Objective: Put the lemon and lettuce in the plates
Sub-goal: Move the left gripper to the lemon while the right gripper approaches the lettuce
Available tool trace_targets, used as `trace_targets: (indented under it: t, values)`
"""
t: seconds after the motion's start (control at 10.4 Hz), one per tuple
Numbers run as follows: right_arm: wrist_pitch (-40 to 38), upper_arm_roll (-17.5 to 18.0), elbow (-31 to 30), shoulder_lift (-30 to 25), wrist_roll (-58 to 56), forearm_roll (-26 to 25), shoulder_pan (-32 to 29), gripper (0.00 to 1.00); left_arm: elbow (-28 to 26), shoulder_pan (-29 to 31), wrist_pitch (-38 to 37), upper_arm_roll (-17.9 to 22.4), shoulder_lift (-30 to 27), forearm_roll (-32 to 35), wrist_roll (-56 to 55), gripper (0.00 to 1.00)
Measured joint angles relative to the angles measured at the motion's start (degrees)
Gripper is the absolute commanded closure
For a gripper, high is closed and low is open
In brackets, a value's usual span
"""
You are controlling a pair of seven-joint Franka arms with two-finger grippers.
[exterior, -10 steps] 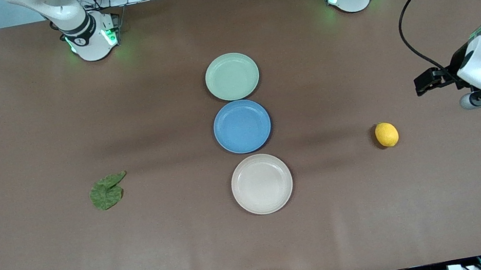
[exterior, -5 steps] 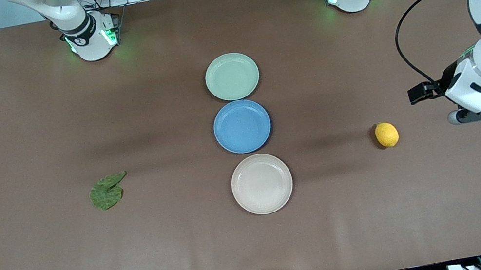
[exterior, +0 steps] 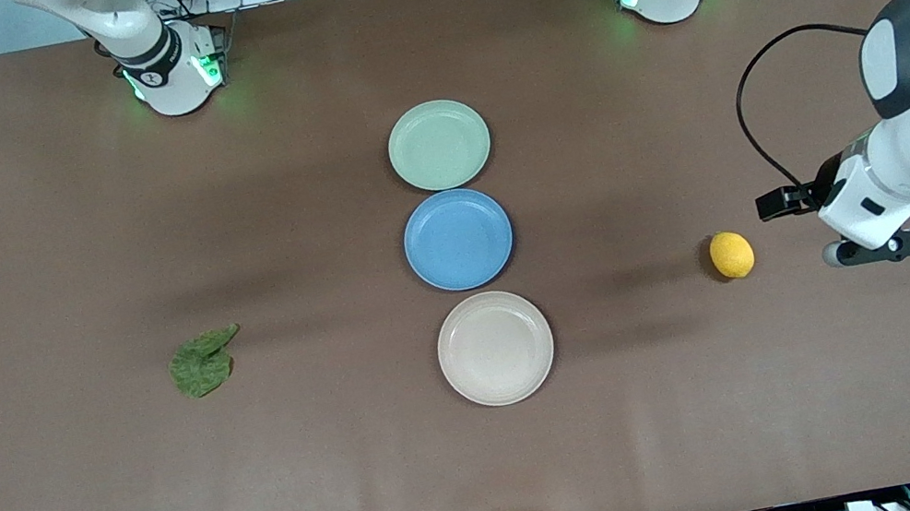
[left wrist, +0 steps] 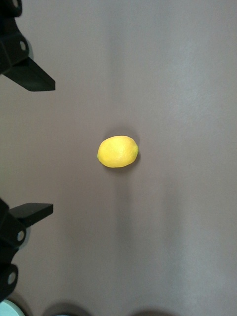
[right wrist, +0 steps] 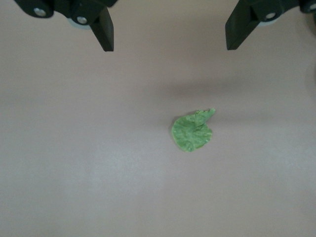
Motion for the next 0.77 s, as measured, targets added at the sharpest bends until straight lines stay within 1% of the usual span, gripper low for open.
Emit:
trace_targets:
  t: [0.58, 0.77]
  values:
    - [2.77, 0.15, -0.99, 3.56, 2.93, 0.00, 2.43, 0.00, 0.04, 0.03, 1.19, 0.01, 3.88, 0.01, 0.02, 0.00]
    - [5.22, 0.15, -2.48, 4.70, 3.25, 0.00, 2.56, 0.00, 0.05, -0.03, 1.77, -0.02, 5.01, 0.01, 0.02, 0.00]
